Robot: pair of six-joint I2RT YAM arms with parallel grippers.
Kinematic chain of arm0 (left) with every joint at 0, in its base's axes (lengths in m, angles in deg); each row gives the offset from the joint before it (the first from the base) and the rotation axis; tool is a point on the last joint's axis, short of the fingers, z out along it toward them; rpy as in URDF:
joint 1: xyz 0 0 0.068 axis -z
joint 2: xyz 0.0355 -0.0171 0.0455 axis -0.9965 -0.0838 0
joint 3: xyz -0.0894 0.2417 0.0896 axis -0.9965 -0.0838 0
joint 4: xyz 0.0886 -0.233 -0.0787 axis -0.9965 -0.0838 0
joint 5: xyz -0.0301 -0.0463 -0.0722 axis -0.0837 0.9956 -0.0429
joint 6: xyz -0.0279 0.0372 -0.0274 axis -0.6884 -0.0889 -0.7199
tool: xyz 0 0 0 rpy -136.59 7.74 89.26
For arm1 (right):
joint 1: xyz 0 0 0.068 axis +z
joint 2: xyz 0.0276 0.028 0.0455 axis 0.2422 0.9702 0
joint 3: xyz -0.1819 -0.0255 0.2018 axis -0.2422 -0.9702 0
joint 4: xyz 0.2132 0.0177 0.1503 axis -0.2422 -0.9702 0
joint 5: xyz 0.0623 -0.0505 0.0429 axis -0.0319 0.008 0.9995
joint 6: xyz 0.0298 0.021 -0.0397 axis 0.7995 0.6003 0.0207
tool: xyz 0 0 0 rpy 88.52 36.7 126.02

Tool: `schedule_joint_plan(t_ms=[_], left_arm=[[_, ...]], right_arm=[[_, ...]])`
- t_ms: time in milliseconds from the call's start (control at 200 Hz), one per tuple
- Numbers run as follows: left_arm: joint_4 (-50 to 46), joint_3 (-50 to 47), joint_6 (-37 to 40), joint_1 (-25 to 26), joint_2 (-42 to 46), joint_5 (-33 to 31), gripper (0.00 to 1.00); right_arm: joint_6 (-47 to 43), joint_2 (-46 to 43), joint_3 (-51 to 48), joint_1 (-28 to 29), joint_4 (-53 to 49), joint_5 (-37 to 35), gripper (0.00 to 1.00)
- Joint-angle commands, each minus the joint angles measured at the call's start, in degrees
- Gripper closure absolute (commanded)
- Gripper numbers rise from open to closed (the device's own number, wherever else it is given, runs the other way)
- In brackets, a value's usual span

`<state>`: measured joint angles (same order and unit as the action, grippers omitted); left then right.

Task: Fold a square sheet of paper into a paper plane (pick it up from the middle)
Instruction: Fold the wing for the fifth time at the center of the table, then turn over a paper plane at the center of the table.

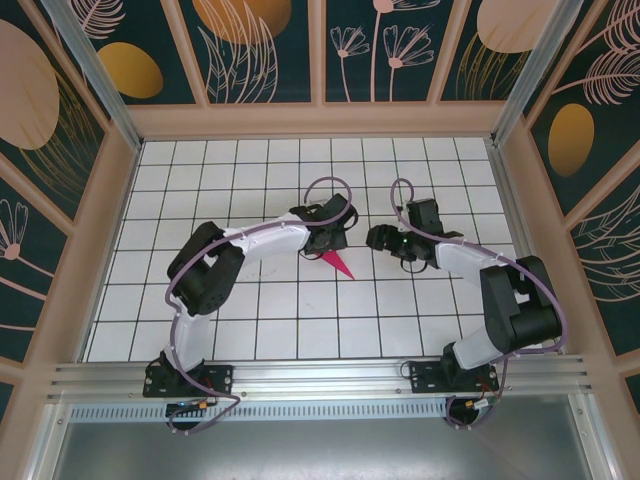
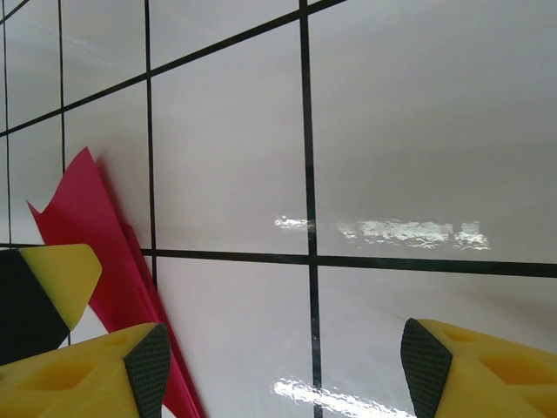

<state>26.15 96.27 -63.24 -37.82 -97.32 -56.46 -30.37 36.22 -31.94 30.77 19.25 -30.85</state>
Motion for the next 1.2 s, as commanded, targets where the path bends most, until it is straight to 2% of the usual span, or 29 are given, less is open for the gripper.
schedule_joint_plan(t_ms=[0, 250, 505, 746, 821, 971, 1106, 1191], left_arm=[[-5.78, 1.28, -0.83, 0.32, 0.2, -2.1, 0.41], [-5.19, -4.05, -3.67, 0.92, 5.62, -2.72, 0.52], [-0.6, -9.58, -6.58, 0.93, 7.96, -2.69, 0.69], [1.37, -10.8, -7.52, 0.91, 8.73, -4.51, 0.9], [3.07, -11.16, -4.69, 0.92, 10.58, -5.49, 0.98], [7.28, -12.6, 2.36, 0.9, 15.34, -7.41, 1.0], [18.19, -16.9, 9.08, 0.95, 20.84, -2.4, 1.0], [25.05, -19.81, 10.67, 0.8, 22.62, 1.61, 1.0]], right_arm=[[0.62, 0.33, -0.48, -0.43, 1.67, -0.85, 0.27], [1.11, 0.92, -0.3, -0.44, 1.67, -0.33, 0.28], [1.37, 2.16, 0.07, -0.46, 1.65, 0.28, 0.29], [1.28, 2.08, 0.23, -0.49, 1.54, -0.01, 0.3], [1.2, 1.22, 0.08, -0.49, 1.49, 0.02, 0.3], [1.46, -2.45, -0.76, -0.85, 1.9, -0.36, 0.3], [3.37, -7.06, -3.23, -1.89, 3.93, -0.59, 0.31], [4.94, -10.24, -5.9, -2.64, 6.51, 0.06, 0.32]])
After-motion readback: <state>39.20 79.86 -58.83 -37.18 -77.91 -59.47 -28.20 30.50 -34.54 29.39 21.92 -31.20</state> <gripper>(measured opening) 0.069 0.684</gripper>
